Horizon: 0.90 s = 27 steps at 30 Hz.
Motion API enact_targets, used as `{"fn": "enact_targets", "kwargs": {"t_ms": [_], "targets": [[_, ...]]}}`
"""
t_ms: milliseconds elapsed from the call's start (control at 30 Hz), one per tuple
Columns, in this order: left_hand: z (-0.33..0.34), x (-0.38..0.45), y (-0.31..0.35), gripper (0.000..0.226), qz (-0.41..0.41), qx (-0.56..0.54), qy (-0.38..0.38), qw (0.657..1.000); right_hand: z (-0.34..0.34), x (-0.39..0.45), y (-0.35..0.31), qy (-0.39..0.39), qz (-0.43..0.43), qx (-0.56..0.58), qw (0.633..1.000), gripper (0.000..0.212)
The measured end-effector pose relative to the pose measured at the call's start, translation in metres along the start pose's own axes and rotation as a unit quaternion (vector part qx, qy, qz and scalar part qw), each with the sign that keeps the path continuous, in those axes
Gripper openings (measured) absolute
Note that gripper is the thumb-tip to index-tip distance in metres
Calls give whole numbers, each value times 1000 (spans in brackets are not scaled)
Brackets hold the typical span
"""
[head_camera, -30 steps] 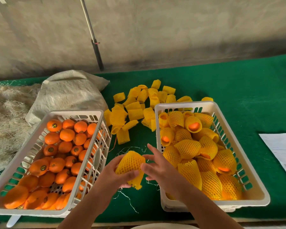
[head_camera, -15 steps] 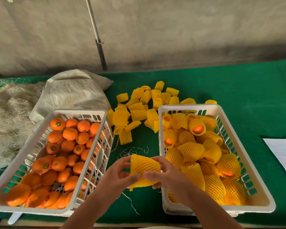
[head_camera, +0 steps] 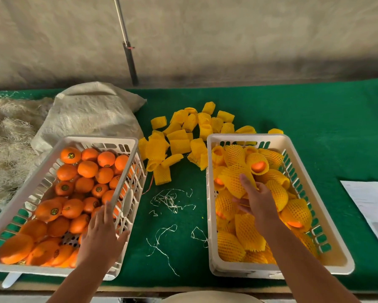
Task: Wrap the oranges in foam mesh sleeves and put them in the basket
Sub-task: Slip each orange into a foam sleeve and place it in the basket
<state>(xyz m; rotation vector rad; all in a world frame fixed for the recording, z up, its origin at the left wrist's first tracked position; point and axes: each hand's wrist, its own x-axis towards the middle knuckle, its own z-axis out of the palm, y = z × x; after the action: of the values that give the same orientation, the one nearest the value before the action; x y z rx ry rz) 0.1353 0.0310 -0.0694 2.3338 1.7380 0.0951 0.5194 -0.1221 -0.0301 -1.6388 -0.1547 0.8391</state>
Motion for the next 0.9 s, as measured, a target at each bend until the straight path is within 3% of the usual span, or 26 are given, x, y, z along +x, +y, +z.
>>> {"fn": "enact_targets", "kwargs": {"t_ms": [233,567,800,900], "targets": [[-2,3,0,107,-9,-64,-8,998,5,26,-19,31,-58,-47,997,70],[-2,4,1,107,-2,-69,-8,998,41,65,-39,26,-51,-34,998,78],[0,4,-2,106,-5,-70,-6,998,69,82,-38,54,-39,-37,997,35],[2,4,-4,107,-3,-71,-4,997,71,85,-36,45,-43,-95,994,37]]}}
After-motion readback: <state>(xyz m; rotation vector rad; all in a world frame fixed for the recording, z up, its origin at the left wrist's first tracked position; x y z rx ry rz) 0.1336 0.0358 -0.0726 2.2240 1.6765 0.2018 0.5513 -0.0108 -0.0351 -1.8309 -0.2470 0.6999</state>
